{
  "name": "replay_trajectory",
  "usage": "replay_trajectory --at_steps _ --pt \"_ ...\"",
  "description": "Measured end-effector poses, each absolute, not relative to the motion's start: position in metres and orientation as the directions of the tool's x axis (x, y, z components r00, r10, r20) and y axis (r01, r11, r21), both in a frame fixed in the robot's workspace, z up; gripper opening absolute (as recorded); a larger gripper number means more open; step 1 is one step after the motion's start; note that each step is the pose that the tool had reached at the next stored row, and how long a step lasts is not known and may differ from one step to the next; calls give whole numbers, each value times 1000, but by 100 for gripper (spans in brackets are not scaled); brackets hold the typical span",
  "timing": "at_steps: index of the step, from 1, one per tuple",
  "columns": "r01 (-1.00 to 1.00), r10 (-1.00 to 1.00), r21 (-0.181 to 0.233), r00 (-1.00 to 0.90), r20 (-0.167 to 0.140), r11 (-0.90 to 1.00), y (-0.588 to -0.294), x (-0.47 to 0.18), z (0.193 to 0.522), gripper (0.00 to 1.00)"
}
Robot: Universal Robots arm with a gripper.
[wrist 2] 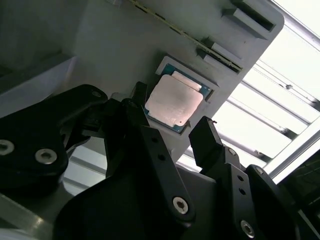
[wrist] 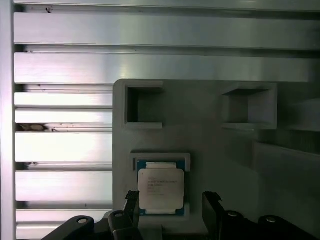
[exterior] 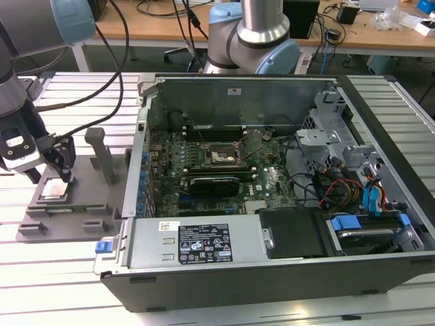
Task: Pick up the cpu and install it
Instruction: 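Pick up the cpu and move it towards the insertion slot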
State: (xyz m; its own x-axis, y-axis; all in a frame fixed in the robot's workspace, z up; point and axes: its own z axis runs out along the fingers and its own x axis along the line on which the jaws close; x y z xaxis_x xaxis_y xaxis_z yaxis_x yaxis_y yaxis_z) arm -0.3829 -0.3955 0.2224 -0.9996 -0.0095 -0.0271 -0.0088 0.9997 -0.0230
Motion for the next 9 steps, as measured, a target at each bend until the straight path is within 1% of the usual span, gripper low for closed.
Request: replay_trajectory --at_steps 9 --pt "-12 -12 -26 -1000 -27 1000 -395 -382 213 62"
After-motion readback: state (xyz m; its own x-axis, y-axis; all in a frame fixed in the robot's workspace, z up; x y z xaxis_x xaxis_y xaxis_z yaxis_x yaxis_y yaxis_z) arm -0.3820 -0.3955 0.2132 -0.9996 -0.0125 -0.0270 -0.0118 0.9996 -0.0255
